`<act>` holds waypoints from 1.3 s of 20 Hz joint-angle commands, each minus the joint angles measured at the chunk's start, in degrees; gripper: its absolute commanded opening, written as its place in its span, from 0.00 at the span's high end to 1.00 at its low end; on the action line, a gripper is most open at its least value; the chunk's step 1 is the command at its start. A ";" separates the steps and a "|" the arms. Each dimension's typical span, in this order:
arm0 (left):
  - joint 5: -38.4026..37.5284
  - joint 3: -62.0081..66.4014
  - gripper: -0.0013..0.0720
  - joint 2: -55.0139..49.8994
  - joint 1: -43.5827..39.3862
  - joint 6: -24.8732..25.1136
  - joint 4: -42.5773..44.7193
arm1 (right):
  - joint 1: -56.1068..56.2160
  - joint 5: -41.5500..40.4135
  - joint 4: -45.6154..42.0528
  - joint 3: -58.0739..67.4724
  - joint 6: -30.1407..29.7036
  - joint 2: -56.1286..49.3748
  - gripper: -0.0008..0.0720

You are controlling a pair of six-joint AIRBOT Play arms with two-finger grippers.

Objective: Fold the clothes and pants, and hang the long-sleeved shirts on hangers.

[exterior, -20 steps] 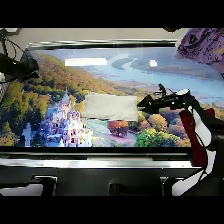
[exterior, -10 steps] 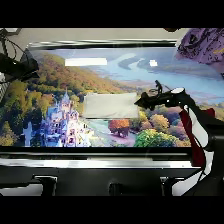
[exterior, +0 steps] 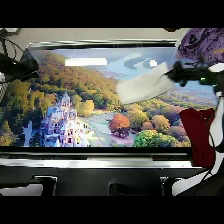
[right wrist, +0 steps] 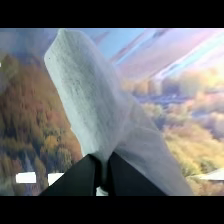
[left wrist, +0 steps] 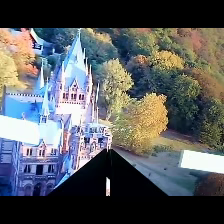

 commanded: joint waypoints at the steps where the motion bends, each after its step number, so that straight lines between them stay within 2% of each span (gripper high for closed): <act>1: 0.02 0.00 0.95 -0.04 0.04 0.02 0.02 | -7.37 -0.55 -5.77 6.56 6.84 0.22 0.95; 5: 0.02 0.00 0.95 -0.04 0.04 0.02 0.04 | -14.60 -0.24 -12.00 7.15 12.85 3.08 0.95; 10: -0.87 0.00 0.94 -0.04 0.04 0.02 0.04 | -18.69 5.07 -26.58 7.15 25.09 9.84 0.95; 13: -1.68 0.00 0.94 -0.04 0.04 0.02 0.02 | -18.56 10.62 -33.77 7.15 29.53 13.77 0.95; 19: -4.35 0.00 0.94 -0.02 0.04 0.02 0.02 | -18.56 21.55 -40.72 7.15 34.64 17.92 0.95; 26: -4.70 0.00 0.94 -0.04 0.02 0.02 0.02 | -18.56 31.43 -43.34 7.15 34.23 18.12 0.95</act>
